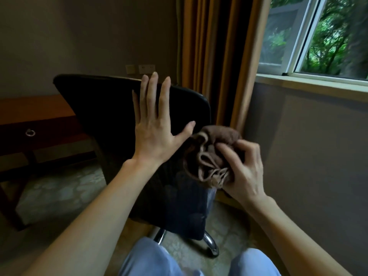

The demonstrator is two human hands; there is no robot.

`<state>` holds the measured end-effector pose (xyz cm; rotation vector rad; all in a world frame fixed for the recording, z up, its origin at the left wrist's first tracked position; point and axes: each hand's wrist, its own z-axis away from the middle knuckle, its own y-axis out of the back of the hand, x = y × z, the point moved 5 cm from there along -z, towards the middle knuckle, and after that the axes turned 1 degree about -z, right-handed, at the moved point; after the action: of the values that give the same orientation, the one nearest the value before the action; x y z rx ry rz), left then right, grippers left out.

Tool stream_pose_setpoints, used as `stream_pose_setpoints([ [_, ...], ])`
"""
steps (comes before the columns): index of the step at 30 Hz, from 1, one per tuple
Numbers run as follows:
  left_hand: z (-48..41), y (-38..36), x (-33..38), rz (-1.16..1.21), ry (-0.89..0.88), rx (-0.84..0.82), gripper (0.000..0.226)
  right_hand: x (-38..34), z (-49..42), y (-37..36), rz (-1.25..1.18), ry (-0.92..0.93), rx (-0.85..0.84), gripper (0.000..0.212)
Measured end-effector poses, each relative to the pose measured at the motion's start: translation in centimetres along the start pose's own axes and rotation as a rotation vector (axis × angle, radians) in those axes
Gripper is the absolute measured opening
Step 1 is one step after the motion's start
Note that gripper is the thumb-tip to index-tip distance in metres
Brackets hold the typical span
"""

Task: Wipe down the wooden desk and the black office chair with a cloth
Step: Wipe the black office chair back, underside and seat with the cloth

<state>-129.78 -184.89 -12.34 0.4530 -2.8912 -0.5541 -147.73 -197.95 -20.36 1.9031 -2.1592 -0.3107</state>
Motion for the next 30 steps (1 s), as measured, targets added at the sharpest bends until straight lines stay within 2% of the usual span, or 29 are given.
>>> stream_pose_setpoints([
  [2,0.4,-0.2,-0.3,-0.001,-0.014,0.006,0.098,-0.1,-1.2,-0.2,-0.057,-0.093,0.060,0.052],
  [5,0.7,-0.7,-0.9,-0.033,-0.040,0.010,0.096,-0.3,-0.8,-2.9,-0.141,-0.144,-0.041,0.070],
  [8,0.5,-1.0,-1.2,-0.030,-0.051,0.026,0.092,-1.1,2.5,-5.8,-0.054,-0.058,-0.172,0.061],
  [13,0.3,-1.3,-1.6,-0.034,-0.056,0.022,0.091,0.0,8.5,-8.2,-0.105,-0.155,-0.317,0.058],
  [16,0.2,-1.4,-1.4,-0.028,-0.034,0.030,0.090,0.3,10.6,-8.5,-0.069,-0.114,-0.458,0.065],
  [21,0.2,-1.4,-1.1,-0.039,-0.038,0.015,0.091,0.3,11.1,-7.0,0.066,0.059,-0.620,0.059],
  [24,0.2,-1.8,-0.6,-0.049,-0.047,0.013,0.091,0.4,9.5,-5.3,0.052,0.050,-0.524,0.055],
  [30,-0.1,-2.5,1.1,-0.129,-0.072,0.047,0.088,1.2,2.4,-1.6,0.053,-0.061,-0.058,0.071],
])
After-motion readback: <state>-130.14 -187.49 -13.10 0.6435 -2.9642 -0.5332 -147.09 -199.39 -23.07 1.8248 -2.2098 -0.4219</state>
